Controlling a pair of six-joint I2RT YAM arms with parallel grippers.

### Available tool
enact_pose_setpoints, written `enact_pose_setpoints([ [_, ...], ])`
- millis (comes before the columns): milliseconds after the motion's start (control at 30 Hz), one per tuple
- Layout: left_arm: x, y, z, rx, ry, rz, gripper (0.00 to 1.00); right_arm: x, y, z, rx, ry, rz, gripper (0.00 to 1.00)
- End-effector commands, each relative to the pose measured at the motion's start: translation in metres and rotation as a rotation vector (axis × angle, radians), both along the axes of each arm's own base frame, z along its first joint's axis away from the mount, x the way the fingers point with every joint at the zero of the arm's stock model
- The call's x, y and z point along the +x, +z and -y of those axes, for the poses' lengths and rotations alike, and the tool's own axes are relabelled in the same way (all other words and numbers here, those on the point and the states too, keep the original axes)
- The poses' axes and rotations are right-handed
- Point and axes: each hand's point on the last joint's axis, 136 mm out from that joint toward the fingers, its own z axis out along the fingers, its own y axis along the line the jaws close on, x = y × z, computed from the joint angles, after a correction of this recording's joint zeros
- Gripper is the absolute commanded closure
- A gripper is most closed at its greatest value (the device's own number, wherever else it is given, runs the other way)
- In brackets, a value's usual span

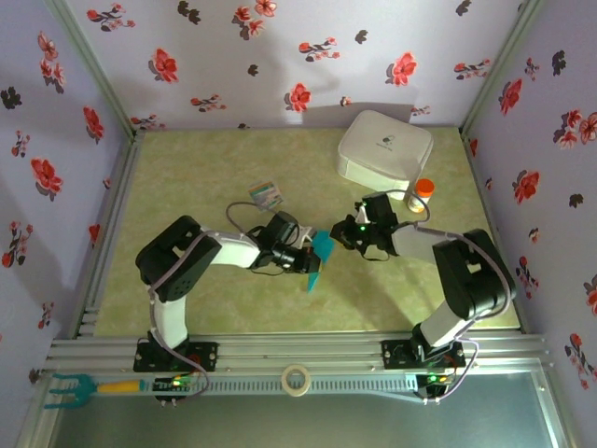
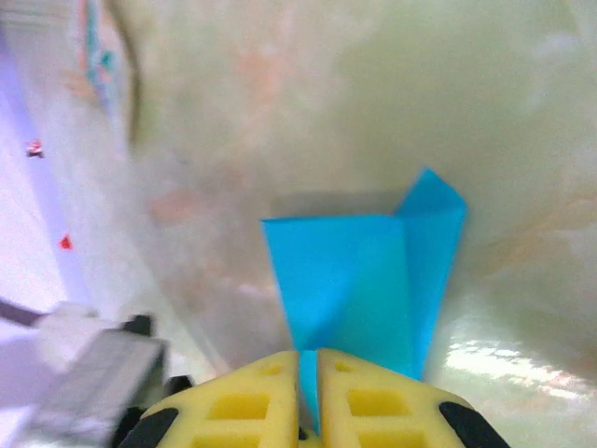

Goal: Fold a paper plane with a square sheet of paper (pick it up from the middle)
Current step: Fold the wing for the fifth time at the center of the table.

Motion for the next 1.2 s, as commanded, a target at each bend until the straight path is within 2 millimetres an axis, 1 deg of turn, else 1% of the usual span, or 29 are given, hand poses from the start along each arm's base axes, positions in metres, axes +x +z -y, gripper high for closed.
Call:
enact_pose_setpoints([
  [0,-0.045,-0.056,-0.050,0.215,-0.050,-0.153,1.00,-0.002,0.014,0.000,-0.008,0.034,0.051,0.88],
  [67,-0.044,-0.056,-0.048,0.211,-0.050,-0.150,1.00,-0.009,0.012,-0.004,-0.004,0.062,0.049,0.90],
  [200,-0.040,-0.053,-0.045,0.202,-0.043,-0.144,1.00,-0.024,0.004,-0.020,-0.012,0.139,0.039,0.91],
  [333,-0.038,-0.050,-0.044,0.194,-0.037,-0.140,1.00,-0.035,-0.011,-0.033,-0.049,0.201,0.007,0.92],
  [567,-0.037,-0.049,-0.043,0.184,-0.021,-0.146,1.00,-0.041,-0.043,-0.028,-0.112,0.221,-0.047,0.93],
  [733,-0.039,-0.051,-0.045,0.190,-0.019,-0.153,1.00,-0.031,-0.064,-0.013,-0.173,0.171,-0.076,0.92],
  [800,-0.041,-0.053,-0.047,0.197,-0.019,-0.159,1.00,-0.023,-0.064,-0.010,-0.156,0.143,-0.078,0.92],
  [900,-0.043,-0.057,-0.052,0.216,-0.015,-0.164,1.00,-0.011,-0.060,-0.005,-0.139,0.111,-0.068,0.91],
  [1167,-0.048,-0.061,-0.054,0.217,-0.009,-0.174,1.00,0.020,-0.059,0.018,-0.130,0.024,-0.055,0.91],
])
